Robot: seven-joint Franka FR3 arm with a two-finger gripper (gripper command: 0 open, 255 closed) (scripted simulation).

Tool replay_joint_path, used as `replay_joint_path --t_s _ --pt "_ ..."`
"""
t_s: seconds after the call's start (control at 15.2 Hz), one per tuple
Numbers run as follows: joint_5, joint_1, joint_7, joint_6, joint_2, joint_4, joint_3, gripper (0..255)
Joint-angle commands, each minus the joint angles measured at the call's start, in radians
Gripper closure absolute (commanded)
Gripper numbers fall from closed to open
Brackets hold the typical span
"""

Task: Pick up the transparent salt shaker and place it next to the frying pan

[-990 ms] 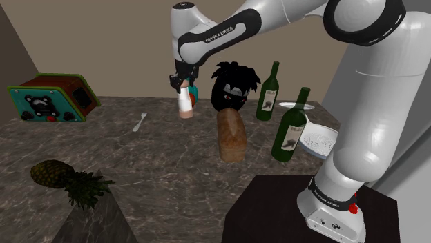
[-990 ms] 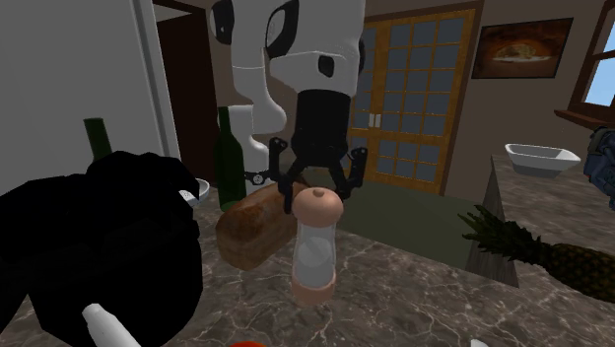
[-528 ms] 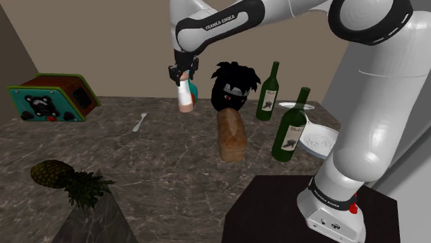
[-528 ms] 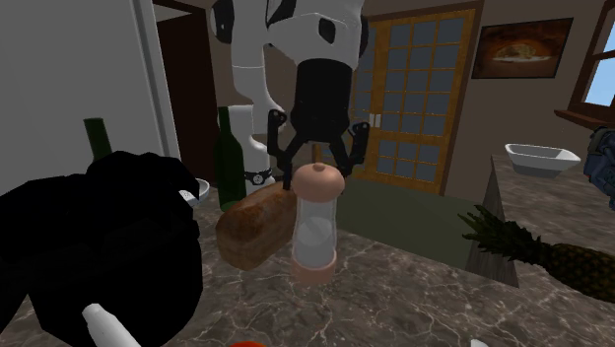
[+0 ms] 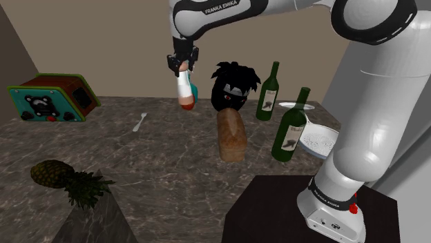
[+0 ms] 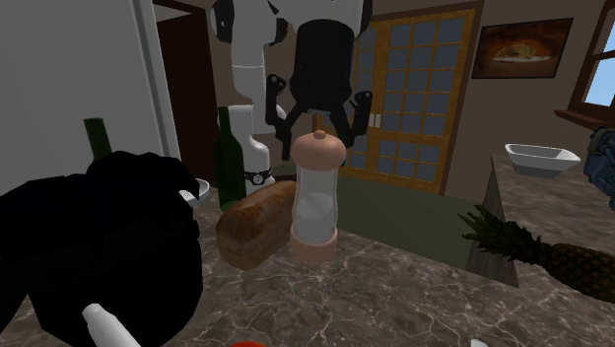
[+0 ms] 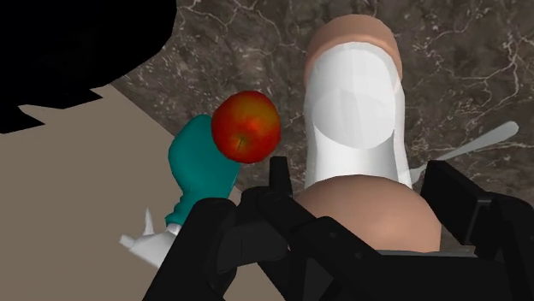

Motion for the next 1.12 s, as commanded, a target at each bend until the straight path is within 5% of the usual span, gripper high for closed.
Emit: replay_joint_path --t_s 0.0,1.06 --pt "0.004 0.001 -0.006 -0.027 -0.004 0.024 0.001 255" --pt "0.016 0.012 -0.050 -0.245 0.018 0.266 0.008 255"
